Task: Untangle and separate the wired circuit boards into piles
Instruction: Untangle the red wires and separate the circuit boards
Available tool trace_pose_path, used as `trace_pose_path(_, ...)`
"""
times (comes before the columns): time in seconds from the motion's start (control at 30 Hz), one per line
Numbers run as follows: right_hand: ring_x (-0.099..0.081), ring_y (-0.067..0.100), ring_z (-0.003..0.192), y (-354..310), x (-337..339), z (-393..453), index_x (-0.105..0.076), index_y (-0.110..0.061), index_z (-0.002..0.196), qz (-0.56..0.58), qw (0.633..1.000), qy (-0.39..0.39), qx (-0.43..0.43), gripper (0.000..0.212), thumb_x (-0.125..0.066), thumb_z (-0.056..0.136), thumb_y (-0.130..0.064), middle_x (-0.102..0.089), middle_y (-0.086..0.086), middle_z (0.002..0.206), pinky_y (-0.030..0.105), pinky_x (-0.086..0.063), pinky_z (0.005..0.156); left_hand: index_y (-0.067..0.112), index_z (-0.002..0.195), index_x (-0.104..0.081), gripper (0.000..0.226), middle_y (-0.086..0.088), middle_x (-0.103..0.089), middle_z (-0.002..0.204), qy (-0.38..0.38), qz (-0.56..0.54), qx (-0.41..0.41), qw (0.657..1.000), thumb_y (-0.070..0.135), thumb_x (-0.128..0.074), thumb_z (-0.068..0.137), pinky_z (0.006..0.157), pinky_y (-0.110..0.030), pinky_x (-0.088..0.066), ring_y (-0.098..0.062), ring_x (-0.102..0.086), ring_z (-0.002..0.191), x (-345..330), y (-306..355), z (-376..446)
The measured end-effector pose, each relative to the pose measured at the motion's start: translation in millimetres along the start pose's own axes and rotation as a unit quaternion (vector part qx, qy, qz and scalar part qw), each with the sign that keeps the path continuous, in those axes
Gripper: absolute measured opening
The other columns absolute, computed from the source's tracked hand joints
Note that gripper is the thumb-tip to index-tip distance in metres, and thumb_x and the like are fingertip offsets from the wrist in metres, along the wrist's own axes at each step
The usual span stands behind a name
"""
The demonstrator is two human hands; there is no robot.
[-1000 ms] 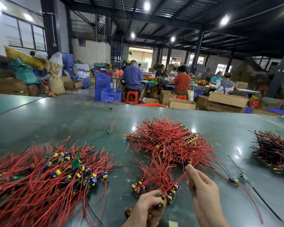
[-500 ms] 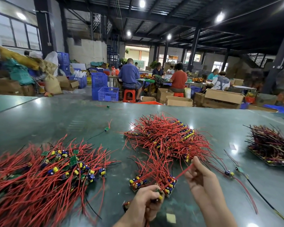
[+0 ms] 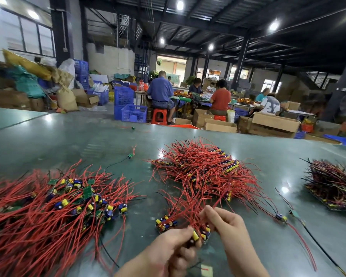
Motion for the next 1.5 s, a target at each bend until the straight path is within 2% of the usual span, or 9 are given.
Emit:
trace_pose_path(0.23, -0.046, 0.009, 0.059, -12, -2, -2, -0.078, -0.018, 0.077, 0.008, 0.998, -0.065, 0.017, 0.030, -0.057, 0.076, -0.039, -0.058, 0.004, 0.062, 0.015, -0.037, 0.058, 0.017, 0.085, -0.054, 0.025, 0.012, -0.043, 0.050, 0.041, 0.183, -0.094, 0.978, 0.036, -0.041, 0.094, 0.035, -0.012, -0.021, -0.002, -0.027, 0.038, 9, 29, -18)
trace_pose_path(0.47, -0.046, 0.006, 0.053, -5, -12, -1, -0.078, -0.016, 0.082, 0.079, 0.995, -0.061, -0.020, 0.035, -0.049, 0.088, -0.034, -0.068, 0.004, 0.068, 0.016, -0.035, 0.053, 0.018, 0.089, -0.052, 0.036, 0.007, -0.025, 0.050, 0.187, 0.033, -0.253, 0.949, 0.051, -0.041, 0.081, 0.040, -0.008, -0.012, -0.004, -0.014, 0.035, 39, 92, -52)
trace_pose_path(0.63, -0.051, -0.002, 0.054, -1, -52, -21, -0.077, -0.023, 0.075, -0.015, 0.993, -0.120, 0.001, 0.035, -0.049, 0.095, -0.017, -0.071, -0.005, 0.067, 0.012, -0.040, 0.056, 0.021, 0.083, -0.048, 0.018, 0.003, -0.033, 0.056, 0.124, -0.201, -0.315, 0.919, 0.038, -0.041, 0.086, 0.048, -0.024, -0.029, -0.010, -0.031, 0.044, 28, 85, -44)
trace_pose_path(0.97, -0.050, -0.007, 0.052, -10, -57, -29, -0.071, -0.020, 0.078, -0.037, 0.989, -0.142, 0.013, 0.022, -0.063, 0.086, -0.001, -0.061, -0.015, 0.052, 0.010, -0.039, 0.056, 0.017, 0.082, -0.045, 0.022, 0.005, -0.033, 0.054, 0.175, -0.237, -0.323, 0.899, 0.023, -0.032, 0.099, 0.040, -0.017, -0.027, -0.006, -0.028, 0.043, 21, 75, -19)
trace_pose_path(1.07, -0.049, -0.009, 0.054, -15, -60, -32, -0.072, -0.018, 0.095, -0.080, 0.980, -0.172, 0.059, 0.022, -0.059, 0.089, -0.001, -0.057, -0.022, 0.052, 0.006, -0.035, 0.057, 0.017, 0.082, -0.044, 0.022, 0.005, -0.033, 0.054, 0.192, -0.199, -0.316, 0.908, 0.023, -0.034, 0.100, 0.037, -0.016, -0.023, -0.005, -0.026, 0.040, 24, 84, -24)
trace_pose_path(1.2, -0.048, -0.005, 0.078, -21, -65, -36, -0.070, -0.043, 0.090, -0.174, 0.954, -0.173, 0.174, 0.028, -0.059, 0.087, -0.017, -0.057, -0.026, 0.069, 0.013, -0.038, 0.076, 0.016, 0.079, -0.045, 0.026, 0.008, -0.034, 0.048, 0.203, -0.146, -0.263, 0.932, 0.025, -0.034, 0.101, 0.035, -0.013, -0.016, -0.004, -0.023, 0.034, 36, 99, -27)
trace_pose_path(1.33, -0.051, -0.002, 0.076, -16, -58, -30, -0.073, -0.031, 0.094, -0.184, 0.959, -0.148, 0.154, 0.025, -0.062, 0.088, -0.010, -0.059, -0.028, 0.068, 0.012, -0.037, 0.073, 0.019, 0.080, -0.049, 0.024, 0.005, -0.044, 0.054, 0.251, -0.068, -0.254, 0.932, 0.029, -0.038, 0.099, 0.035, -0.011, -0.021, -0.005, -0.027, 0.034, 72, 133, -41)
trace_pose_path(1.43, -0.057, -0.006, 0.064, -14, -48, -24, -0.076, -0.018, 0.089, -0.098, 0.987, -0.098, 0.078, 0.024, -0.060, 0.087, -0.001, -0.064, -0.013, 0.064, 0.008, -0.039, 0.063, 0.011, 0.092, -0.056, 0.025, -0.010, -0.060, 0.083, 0.383, 0.124, -0.241, 0.883, 0.027, -0.039, 0.100, 0.035, -0.017, -0.039, -0.012, -0.051, 0.046, 113, 167, -62)
trace_pose_path(1.5, -0.059, -0.008, 0.062, -12, -41, -21, -0.076, -0.017, 0.083, -0.043, 0.996, -0.062, 0.037, 0.026, -0.059, 0.087, 0.002, -0.069, -0.011, 0.066, 0.006, -0.040, 0.061, 0.000, 0.123, -0.049, 0.042, -0.023, -0.054, 0.124, 0.522, 0.435, -0.136, 0.721, 0.033, -0.045, 0.098, 0.080, -0.034, -0.051, -0.032, -0.058, 0.099, 136, 180, -76)
Point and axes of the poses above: each hand's wrist, its own z-axis towards the middle knuckle, its own x-axis out of the back of the hand, y = z × x, the point moved 6 cm from there along z, towards the middle knuckle
